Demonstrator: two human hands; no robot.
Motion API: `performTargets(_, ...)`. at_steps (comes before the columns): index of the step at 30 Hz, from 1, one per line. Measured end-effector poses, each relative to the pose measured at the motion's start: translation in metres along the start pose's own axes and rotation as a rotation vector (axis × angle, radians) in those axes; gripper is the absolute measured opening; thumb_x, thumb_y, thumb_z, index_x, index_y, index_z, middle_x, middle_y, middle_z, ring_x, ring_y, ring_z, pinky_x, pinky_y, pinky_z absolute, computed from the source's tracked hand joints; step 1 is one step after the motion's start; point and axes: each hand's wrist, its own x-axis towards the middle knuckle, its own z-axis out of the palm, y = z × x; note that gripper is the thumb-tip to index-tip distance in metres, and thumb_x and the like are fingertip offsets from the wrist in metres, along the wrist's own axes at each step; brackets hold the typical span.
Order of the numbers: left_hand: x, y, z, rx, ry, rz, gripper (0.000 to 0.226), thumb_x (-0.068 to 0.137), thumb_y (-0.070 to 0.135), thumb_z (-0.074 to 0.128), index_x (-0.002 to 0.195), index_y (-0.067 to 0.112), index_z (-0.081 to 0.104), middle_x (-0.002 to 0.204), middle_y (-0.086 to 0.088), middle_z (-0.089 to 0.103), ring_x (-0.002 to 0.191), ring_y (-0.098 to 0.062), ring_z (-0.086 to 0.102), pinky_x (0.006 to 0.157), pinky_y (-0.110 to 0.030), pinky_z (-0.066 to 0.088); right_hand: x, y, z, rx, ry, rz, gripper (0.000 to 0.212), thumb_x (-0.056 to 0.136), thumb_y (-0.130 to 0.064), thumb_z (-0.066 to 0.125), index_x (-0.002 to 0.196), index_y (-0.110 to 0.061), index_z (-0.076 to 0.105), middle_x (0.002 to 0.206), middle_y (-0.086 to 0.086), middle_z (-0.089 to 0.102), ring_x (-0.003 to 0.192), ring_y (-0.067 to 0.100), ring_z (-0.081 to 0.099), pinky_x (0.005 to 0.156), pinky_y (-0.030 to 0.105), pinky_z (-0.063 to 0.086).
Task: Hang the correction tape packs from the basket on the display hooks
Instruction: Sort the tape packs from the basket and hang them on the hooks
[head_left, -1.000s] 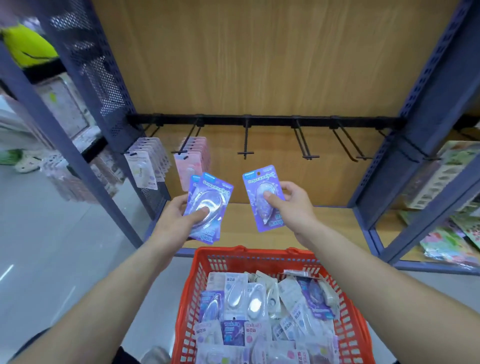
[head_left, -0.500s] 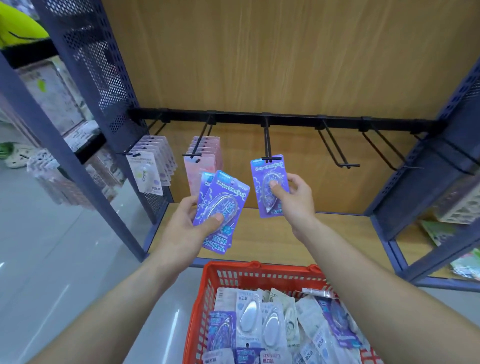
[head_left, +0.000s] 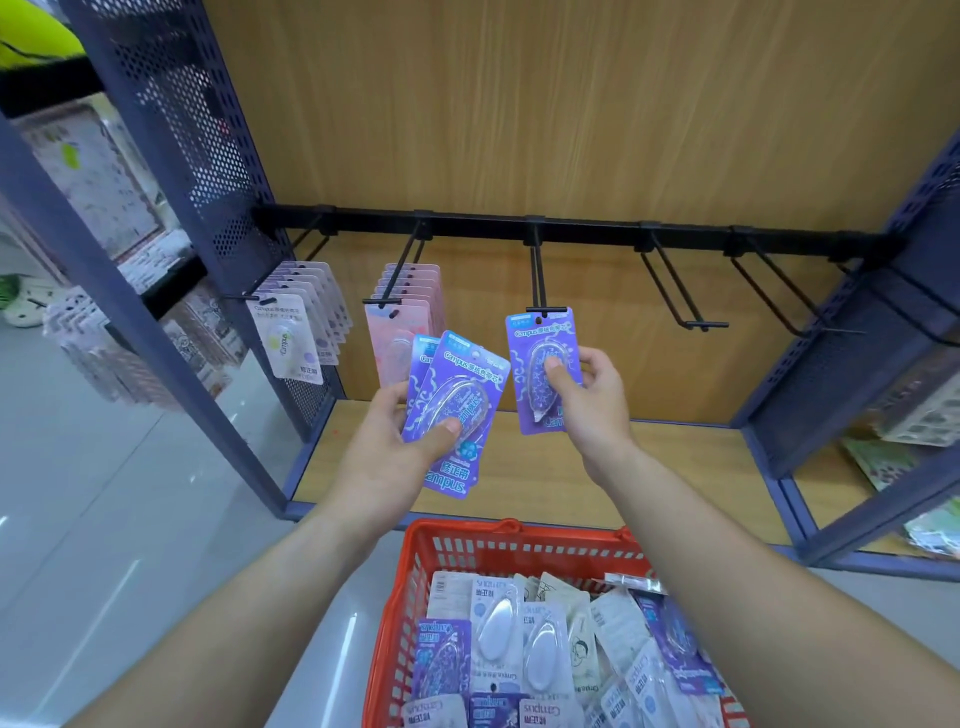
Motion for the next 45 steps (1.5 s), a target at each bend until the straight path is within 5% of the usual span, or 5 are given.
performTargets(9, 0.005, 0.000, 0.008, -0.068, 0.023, -0.013, 0.034, 0.089, 0.015, 0.077, 0.109, 0.031, 0.053, 0.110, 0.003, 0.076, 0.097, -0.019, 0.075, 0.078, -0.034, 0.059, 0.012, -0.016, -0.004, -0.556, 0.003, 0.106, 0.049, 0.096, -0.047, 0.062, 0.137, -0.022, 0.052, 0.124, -0.003, 0.065, 0.114, 0.023, 0.062, 0.100, 0.042, 0.049)
performTargets(15, 0.006, -0.002, 0.042, -0.118, -0.072, -0.009, 0.055, 0.080, 0.007, 0.083, 0.124, 0.016, 0.052, 0.111, -0.006, 0.076, 0.093, -0.018, 0.075, 0.072, -0.031, 0.061, -0.061, -0.045, -0.037, -0.154, -0.399, 0.238, 0.024, 0.102, -0.037, 0.058, 0.108, -0.014, 0.062, 0.101, 0.005, 0.075, 0.082, 0.016, 0.072, 0.075, 0.037, 0.057)
performTargets(25, 0.031, -0.006, 0.076, -0.005, -0.042, 0.038, 0.023, 0.099, 0.007, 0.064, 0.117, 0.019, 0.055, 0.119, -0.006, 0.072, 0.101, -0.022, 0.071, 0.089, -0.039, 0.058, -0.050, -0.038, -0.092, -0.058, -0.227, 0.194, 0.010, 0.103, -0.010, 0.057, 0.111, -0.014, 0.055, 0.096, 0.002, 0.075, 0.067, 0.008, 0.073, 0.052, 0.024, 0.055)
performTargets(34, 0.073, -0.009, 0.080, 0.154, -0.083, 0.119, 0.024, 0.097, 0.003, 0.065, 0.104, 0.025, 0.063, 0.104, 0.000, 0.076, 0.093, -0.016, 0.071, 0.092, -0.042, 0.057, -0.023, -0.018, -0.099, -0.165, -0.287, 0.157, 0.020, 0.100, -0.013, 0.064, 0.116, -0.023, 0.059, 0.111, 0.004, 0.073, 0.090, 0.015, 0.074, 0.063, 0.022, 0.054)
performTargets(45, 0.088, -0.014, 0.062, 0.035, -0.114, 0.076, 0.031, 0.101, 0.007, 0.061, 0.128, 0.020, 0.052, 0.102, 0.008, 0.075, 0.079, -0.006, 0.074, 0.056, -0.021, 0.055, -0.010, -0.006, -0.094, -0.225, -0.368, 0.131, 0.018, 0.097, -0.012, 0.067, 0.113, -0.020, 0.062, 0.107, 0.005, 0.076, 0.089, 0.019, 0.074, 0.062, 0.021, 0.052)
